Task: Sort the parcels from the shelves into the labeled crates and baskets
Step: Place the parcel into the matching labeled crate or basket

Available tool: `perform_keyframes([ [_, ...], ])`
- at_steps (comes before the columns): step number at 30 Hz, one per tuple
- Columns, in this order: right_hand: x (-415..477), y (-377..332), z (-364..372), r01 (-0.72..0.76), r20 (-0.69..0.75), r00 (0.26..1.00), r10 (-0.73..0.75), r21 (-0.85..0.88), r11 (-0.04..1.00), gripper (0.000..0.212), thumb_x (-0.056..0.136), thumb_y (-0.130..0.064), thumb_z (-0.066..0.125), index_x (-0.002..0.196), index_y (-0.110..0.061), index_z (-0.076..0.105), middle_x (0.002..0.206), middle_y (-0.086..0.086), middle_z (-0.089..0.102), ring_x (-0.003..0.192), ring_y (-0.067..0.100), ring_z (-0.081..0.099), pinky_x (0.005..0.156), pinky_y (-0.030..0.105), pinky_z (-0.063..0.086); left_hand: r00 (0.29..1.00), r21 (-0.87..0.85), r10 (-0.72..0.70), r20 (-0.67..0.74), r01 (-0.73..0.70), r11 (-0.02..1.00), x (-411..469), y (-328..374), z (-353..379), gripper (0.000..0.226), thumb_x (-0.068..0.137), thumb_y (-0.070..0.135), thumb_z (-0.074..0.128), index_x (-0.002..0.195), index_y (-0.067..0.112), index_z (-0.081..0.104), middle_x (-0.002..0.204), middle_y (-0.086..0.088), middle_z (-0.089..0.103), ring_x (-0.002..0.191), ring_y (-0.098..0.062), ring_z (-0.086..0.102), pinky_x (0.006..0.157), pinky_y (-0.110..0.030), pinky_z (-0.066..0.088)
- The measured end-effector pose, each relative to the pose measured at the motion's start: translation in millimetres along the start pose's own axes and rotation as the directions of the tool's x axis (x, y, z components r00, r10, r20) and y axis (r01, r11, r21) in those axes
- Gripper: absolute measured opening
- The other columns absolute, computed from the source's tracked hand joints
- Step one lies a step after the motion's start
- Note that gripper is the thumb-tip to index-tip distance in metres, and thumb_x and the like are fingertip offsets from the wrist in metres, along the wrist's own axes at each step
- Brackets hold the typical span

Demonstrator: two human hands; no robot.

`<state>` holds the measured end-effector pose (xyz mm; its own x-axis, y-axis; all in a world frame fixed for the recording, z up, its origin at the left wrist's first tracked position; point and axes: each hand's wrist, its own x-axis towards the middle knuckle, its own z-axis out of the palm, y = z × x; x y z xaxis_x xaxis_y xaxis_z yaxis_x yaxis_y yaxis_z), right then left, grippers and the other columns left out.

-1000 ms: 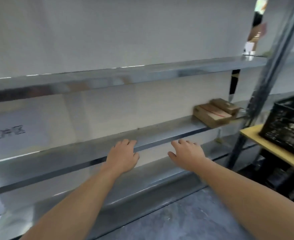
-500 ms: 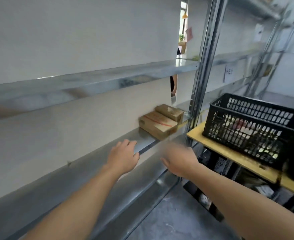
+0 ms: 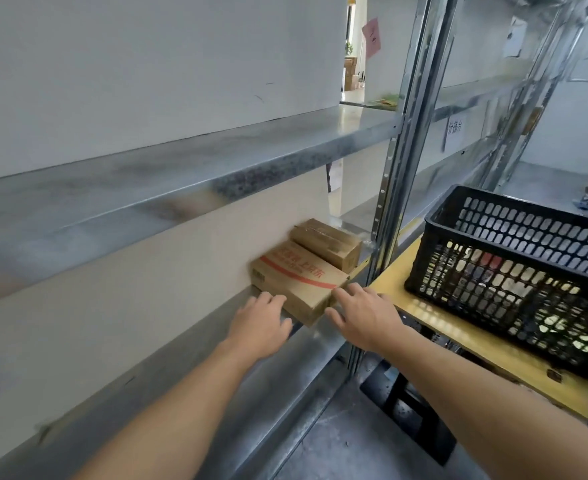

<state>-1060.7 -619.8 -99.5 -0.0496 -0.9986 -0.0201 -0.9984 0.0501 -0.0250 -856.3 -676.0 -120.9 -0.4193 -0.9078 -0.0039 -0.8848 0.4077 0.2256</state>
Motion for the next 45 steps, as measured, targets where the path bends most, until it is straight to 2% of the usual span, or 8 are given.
perform_keyframes([
  [9,100.1,63.3,26.7,-0.011,0.14,0.99,-0.024,0.242,0.97,0.06,0.1,-0.068,0.027,0.153,-0.04,0.03,0.145,0.01,0.045,0.128,0.034,0.049,0.102,0.052,0.047,0.98,-0.153,-0.197,0.0,0.194,0.969,77.1,29.2,41.8,0.048,0.097,0.043,0.041,0.141,0.024,0.044,0.142,-0.003,0.043,0.126,-0.028,0.045,0.102,-0.04,0.042],
  [15,143.2,77.9,53.9,0.066,0.236,0.958,-0.163,0.371,0.926,0.052,0.1,-0.063,0.04,0.143,-0.035,0.039,0.135,0.011,0.043,0.12,0.039,0.054,0.1,0.05,0.048,0.905,-0.185,-0.424,-0.039,0.41,0.893,99.6,38.4,64.6,0.051,0.094,0.049,0.048,0.14,0.029,0.044,0.149,-0.003,0.036,0.13,-0.031,0.039,0.108,-0.042,0.039],
  [20,158.1,80.5,60.7,0.018,0.225,0.951,-0.21,0.641,0.768,0.061,0.096,-0.059,0.056,0.149,-0.03,0.042,0.135,0.011,0.032,0.118,0.037,0.055,0.106,0.044,0.046,0.79,-0.481,-0.612,-0.012,0.532,0.697,90.8,52.9,80.9,0.053,0.096,0.04,0.054,0.146,0.031,0.04,0.146,-0.011,0.044,0.132,-0.029,0.042,0.11,-0.033,0.034],
  [27,154.9,75.0,67.9,-0.093,0.27,0.917,-0.292,0.86,0.503,0.067,0.094,-0.056,0.062,0.154,-0.042,0.034,0.13,0.003,0.028,0.124,0.027,0.046,0.106,0.033,0.038,0.624,-0.78,-0.736,-0.264,0.311,0.543,76.2,74.9,68.3,0.039,0.095,0.014,0.059,0.128,0.036,0.055,0.14,0.004,0.054,0.13,-0.008,0.046,0.11,-0.021,0.031],
  [34,146.2,69.4,80.0,-0.203,0.261,0.882,-0.392,0.962,0.184,0.055,0.069,-0.084,0.067,0.12,-0.07,0.054,0.15,-0.005,0.04,0.132,0.018,0.048,0.115,0.046,0.042,0.428,-0.904,-0.843,-0.326,0.119,0.41,61.9,89.9,45.9,0.042,0.083,0.035,0.061,0.122,0.048,0.052,0.133,0.011,0.051,0.125,-0.007,0.052,0.107,-0.031,0.042],
  [39,135.9,72.0,66.6,-0.209,0.22,0.842,-0.493,0.975,0.078,0.046,0.083,-0.066,0.068,0.127,-0.061,0.054,0.149,-0.006,0.049,0.132,0.015,0.052,0.112,0.042,0.045,0.547,-0.989,-0.824,-0.144,-0.061,0.133,59.3,104.1,48.9,0.054,0.096,0.026,0.061,0.141,0.047,0.038,0.145,0.012,0.049,0.127,-0.006,0.053,0.106,-0.04,0.046],
  [42,136.6,74.2,58.8,-0.163,0.246,0.784,-0.57,0.968,0.193,0.05,0.101,-0.041,0.058,0.149,-0.041,0.043,0.149,-0.004,0.046,0.127,0.01,0.048,0.104,0.027,0.041,0.558,-0.983,-0.811,-0.177,-0.053,0.178,54.7,106.1,46.5,0.057,0.096,0.018,0.06,0.142,0.044,0.037,0.145,0.01,0.049,0.128,-0.008,0.052,0.109,-0.046,0.043],
  [45,137.6,71.8,36.7,-0.212,0.257,0.742,-0.619,0.966,0.147,0.054,0.099,-0.047,0.057,0.151,-0.041,0.041,0.141,-0.011,0.052,0.115,0.003,0.053,0.091,0.021,0.046,0.577,-0.965,-0.788,-0.213,0.0,0.261,51.6,108.1,40.0,0.06,0.095,0.011,0.06,0.143,0.036,0.034,0.143,0.011,0.05,0.125,-0.001,0.053,0.106,-0.031,0.046],
])
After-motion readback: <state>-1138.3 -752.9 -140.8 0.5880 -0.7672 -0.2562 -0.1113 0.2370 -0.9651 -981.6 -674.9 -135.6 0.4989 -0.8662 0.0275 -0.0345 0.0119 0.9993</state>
